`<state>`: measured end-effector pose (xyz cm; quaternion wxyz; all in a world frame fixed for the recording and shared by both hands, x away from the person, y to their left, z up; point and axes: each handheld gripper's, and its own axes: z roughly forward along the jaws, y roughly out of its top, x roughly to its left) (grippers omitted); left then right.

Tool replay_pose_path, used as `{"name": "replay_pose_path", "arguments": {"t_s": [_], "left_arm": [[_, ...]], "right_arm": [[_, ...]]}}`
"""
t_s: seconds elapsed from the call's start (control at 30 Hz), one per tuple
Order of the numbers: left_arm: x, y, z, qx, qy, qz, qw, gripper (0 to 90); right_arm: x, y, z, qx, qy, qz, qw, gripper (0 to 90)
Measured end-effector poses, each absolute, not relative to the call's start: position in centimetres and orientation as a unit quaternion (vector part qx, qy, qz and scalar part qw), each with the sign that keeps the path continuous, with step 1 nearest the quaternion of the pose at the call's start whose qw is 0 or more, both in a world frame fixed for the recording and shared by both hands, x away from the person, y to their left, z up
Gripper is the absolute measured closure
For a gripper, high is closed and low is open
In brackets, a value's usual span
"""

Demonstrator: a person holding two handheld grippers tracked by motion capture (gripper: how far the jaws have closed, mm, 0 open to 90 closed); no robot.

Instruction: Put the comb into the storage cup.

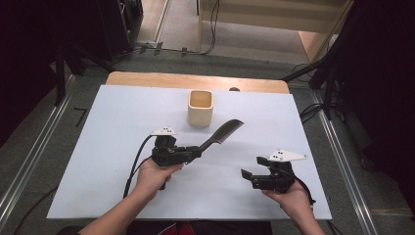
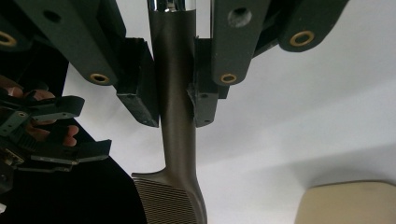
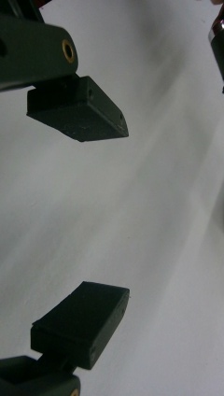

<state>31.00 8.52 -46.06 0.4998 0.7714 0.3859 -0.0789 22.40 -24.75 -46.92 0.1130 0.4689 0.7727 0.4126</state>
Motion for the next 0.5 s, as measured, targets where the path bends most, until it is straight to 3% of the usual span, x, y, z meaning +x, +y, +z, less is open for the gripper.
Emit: {"name": "replay_pose_path", "arguments": {"t_s": [0.5], "left_arm": [[31.9, 5.8, -47.1, 0.737, 0.405, -0.091, 0.533, 73.4]], "right_arm": [[23.0, -23.8, -45.5, 0.498, 0.749, 0.421, 0.116, 18.1]]}}
